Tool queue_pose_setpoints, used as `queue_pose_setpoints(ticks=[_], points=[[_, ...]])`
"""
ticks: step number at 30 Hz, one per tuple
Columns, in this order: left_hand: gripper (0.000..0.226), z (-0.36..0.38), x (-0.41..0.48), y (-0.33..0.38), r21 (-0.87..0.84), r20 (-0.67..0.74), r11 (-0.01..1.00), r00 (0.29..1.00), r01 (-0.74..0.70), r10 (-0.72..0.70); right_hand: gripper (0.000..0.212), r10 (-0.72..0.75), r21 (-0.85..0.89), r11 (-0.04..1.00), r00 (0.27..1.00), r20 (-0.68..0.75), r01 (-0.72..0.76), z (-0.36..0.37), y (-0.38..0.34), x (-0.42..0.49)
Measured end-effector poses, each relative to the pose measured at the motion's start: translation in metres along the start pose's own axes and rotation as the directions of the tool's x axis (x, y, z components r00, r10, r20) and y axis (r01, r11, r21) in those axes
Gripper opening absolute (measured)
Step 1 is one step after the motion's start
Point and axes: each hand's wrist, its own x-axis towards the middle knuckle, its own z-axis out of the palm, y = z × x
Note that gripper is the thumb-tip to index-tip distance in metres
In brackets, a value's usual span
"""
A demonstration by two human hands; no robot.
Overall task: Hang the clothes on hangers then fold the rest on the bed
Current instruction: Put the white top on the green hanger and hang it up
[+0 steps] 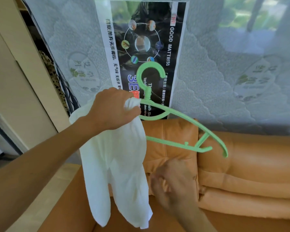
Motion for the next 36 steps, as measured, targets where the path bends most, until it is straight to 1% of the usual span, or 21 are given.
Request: queue_pose_setpoints(ticks=[1, 2, 3, 5, 6, 7, 10, 14, 15, 16, 18, 19, 20, 21, 22, 23, 24, 26, 29, 33, 36], points=[[0.040, -0.002, 0.002, -0.001, -0.049, 0.024, 0.999, 1.000, -0.008, 0.009, 0.009, 0.118, 0.034, 0.992, 0.986, 0.113, -0.123, 0.012, 0.002, -0.011], [0.040, -0.005, 0.005, -0.001, -0.096, 0.049, 0.995, 0.999, -0.016, 0.020, 0.016, 0.279, 0.020, 0.957, 0.936, 0.214, -0.290, 0.023, 0.005, -0.017], [0.040, -0.007, 0.008, -0.002, -0.141, 0.066, 0.990, 0.997, -0.023, 0.033, 0.029, 0.425, -0.037, 0.900, 0.854, 0.302, -0.434, 0.032, 0.011, -0.021], [0.038, -0.010, 0.013, -0.004, -0.223, 0.079, 0.974, 0.995, -0.045, 0.064, 0.050, 0.550, -0.077, 0.810, 0.709, 0.441, -0.581, 0.050, 0.028, -0.028], [0.036, -0.012, 0.014, -0.004, -0.262, 0.090, 0.963, 0.992, -0.058, 0.085, 0.053, 0.573, -0.088, 0.783, 0.659, 0.487, -0.616, 0.058, 0.036, -0.030], [0.034, -0.014, 0.015, -0.003, -0.299, 0.105, 0.952, 0.989, -0.070, 0.105, 0.049, 0.587, -0.109, 0.767, 0.624, 0.516, -0.632, 0.065, 0.042, -0.031], [0.026, -0.021, 0.015, -0.003, -0.408, 0.150, 0.910, 0.977, -0.078, 0.151, 0.014, 0.591, -0.129, 0.767, 0.615, 0.523, -0.628, 0.080, 0.055, -0.034], [0.022, -0.030, 0.013, -0.009, -0.494, 0.188, 0.868, 0.969, -0.051, 0.164, 0.019, 0.548, -0.011, 0.725, 0.567, 0.615, -0.689, 0.096, 0.073, -0.051], [0.022, -0.032, 0.012, -0.011, -0.496, 0.196, 0.867, 0.967, -0.046, 0.163, 0.013, 0.562, 0.034, 0.678, 0.548, 0.619, -0.734, 0.095, 0.077, -0.054], [0.024, -0.033, 0.012, -0.016, -0.492, 0.202, 0.869, 0.966, -0.040, 0.158, 0.010, 0.609, 0.090, 0.585, 0.510, 0.608, -0.806, 0.092, 0.082, -0.054], [0.029, -0.034, 0.010, -0.030, -0.468, 0.214, 0.884, 0.966, -0.027, 0.143, 0.016, 0.738, 0.173, 0.348, 0.383, 0.555, -0.921, 0.078, 0.098, -0.045], [0.034, -0.034, 0.008, -0.040, -0.460, 0.218, 0.887, 0.966, -0.025, 0.140, 0.017, 0.773, 0.201, 0.268, 0.334, 0.538, -0.942, 0.065, 0.105, -0.036], [0.038, -0.034, 0.005, -0.048, -0.454, 0.216, 0.890, 0.964, -0.042, 0.156, 0.017, 0.799, 0.222, 0.248, 0.329, 0.503, -0.943, 0.052, 0.113, -0.026], [0.034, -0.033, 0.001, -0.057, -0.451, 0.223, 0.891, 0.959, -0.058, 0.175, 0.016, 0.805, 0.233, 0.284, 0.363, 0.469, -0.930, 0.039, 0.122, -0.016], [0.024, -0.029, -0.003, -0.069, -0.452, 0.225, 0.889, 0.954, -0.077, 0.197, 0.014, 0.802, 0.236, 0.338, 0.410, 0.434, -0.911, 0.022, 0.129, -0.003], [0.015, -0.024, -0.008, -0.079, -0.441, 0.230, 0.893, 0.951, -0.087, 0.206, 0.013, 0.800, 0.189, 0.386, 0.429, 0.418, -0.903, 0.005, 0.134, 0.012], [0.013, -0.018, -0.014, -0.088, -0.413, 0.241, 0.907, 0.950, -0.086, 0.199, 0.019, 0.783, 0.148, 0.441, 0.460, 0.419, -0.885, -0.009, 0.139, 0.025], [0.028, -0.003, -0.025, -0.099, -0.323, 0.250, 0.944, 0.955, -0.072, 0.158, 0.041, 0.765, 0.070, 0.505, 0.483, 0.426, -0.861, -0.036, 0.143, 0.058], [0.039, 0.021, -0.037, -0.099, -0.171, 0.245, 0.982, 0.962, -0.078, 0.119, 0.030, 0.700, 0.049, 0.565, 0.510, 0.500, -0.824, -0.060, 0.135, 0.099], [0.049, 0.045, -0.045, -0.079, -0.119, 0.203, 0.992, 0.978, -0.030, 0.054, 0.029, 0.709, 0.077, 0.533, 0.495, 0.503, -0.842, -0.069, 0.130, 0.128], [0.056, 0.056, -0.046, -0.057, -0.149, 0.078, 0.987, 0.995, -0.053, 0.065, 0.026, 0.731, 0.088, 0.505, 0.480, 0.485, -0.858, -0.070, 0.126, 0.136]])
